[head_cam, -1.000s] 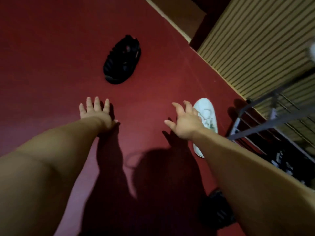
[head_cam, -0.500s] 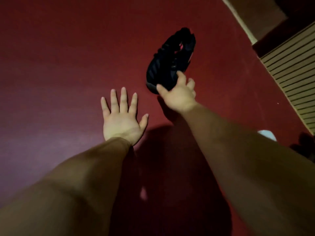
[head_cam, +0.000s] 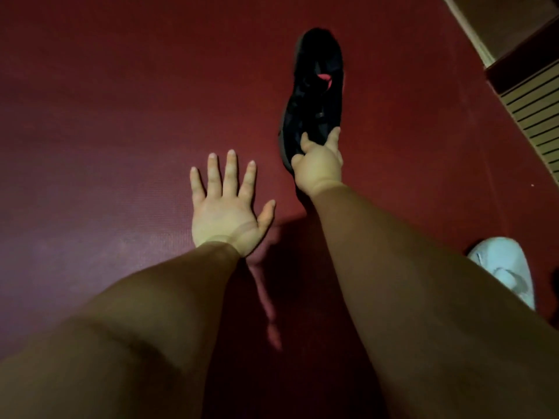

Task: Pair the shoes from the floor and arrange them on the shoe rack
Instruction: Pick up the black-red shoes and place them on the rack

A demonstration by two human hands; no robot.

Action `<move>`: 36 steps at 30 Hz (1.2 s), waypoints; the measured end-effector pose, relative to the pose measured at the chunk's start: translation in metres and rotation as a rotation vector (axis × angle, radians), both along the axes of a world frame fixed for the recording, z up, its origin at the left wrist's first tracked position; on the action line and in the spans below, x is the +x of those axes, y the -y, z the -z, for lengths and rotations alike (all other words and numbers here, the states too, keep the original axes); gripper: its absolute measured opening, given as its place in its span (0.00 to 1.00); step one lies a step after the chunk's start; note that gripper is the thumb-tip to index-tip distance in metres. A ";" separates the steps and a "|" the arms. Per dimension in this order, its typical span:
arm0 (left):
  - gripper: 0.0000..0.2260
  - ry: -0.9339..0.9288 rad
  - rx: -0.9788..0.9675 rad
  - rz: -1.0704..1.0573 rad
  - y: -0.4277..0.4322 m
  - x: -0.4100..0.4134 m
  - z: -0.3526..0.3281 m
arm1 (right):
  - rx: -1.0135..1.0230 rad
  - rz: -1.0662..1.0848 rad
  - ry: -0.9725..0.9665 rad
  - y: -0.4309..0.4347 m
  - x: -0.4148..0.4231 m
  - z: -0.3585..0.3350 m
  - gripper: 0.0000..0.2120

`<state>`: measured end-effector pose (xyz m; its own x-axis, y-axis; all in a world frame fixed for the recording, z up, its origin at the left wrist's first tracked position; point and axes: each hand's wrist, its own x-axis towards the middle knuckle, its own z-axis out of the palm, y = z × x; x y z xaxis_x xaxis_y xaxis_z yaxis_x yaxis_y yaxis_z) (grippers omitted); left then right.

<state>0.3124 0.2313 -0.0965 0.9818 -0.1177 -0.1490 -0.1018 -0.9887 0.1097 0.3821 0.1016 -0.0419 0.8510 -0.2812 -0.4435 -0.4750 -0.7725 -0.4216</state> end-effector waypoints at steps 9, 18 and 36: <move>0.32 0.016 -0.062 -0.010 -0.001 -0.001 -0.003 | -0.138 -0.136 -0.053 0.027 -0.065 -0.006 0.29; 0.32 0.012 -0.018 0.000 -0.001 0.000 0.001 | -0.188 -0.173 -0.053 0.000 0.014 -0.026 0.44; 0.33 -0.136 0.049 -0.004 -0.008 0.008 -0.005 | 0.085 -0.010 -0.074 0.057 -0.115 -0.056 0.44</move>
<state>0.3202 0.2388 -0.0919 0.9527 -0.1027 -0.2862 -0.0850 -0.9937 0.0735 0.2670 0.0446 0.0145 0.8174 -0.2319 -0.5274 -0.5001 -0.7402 -0.4495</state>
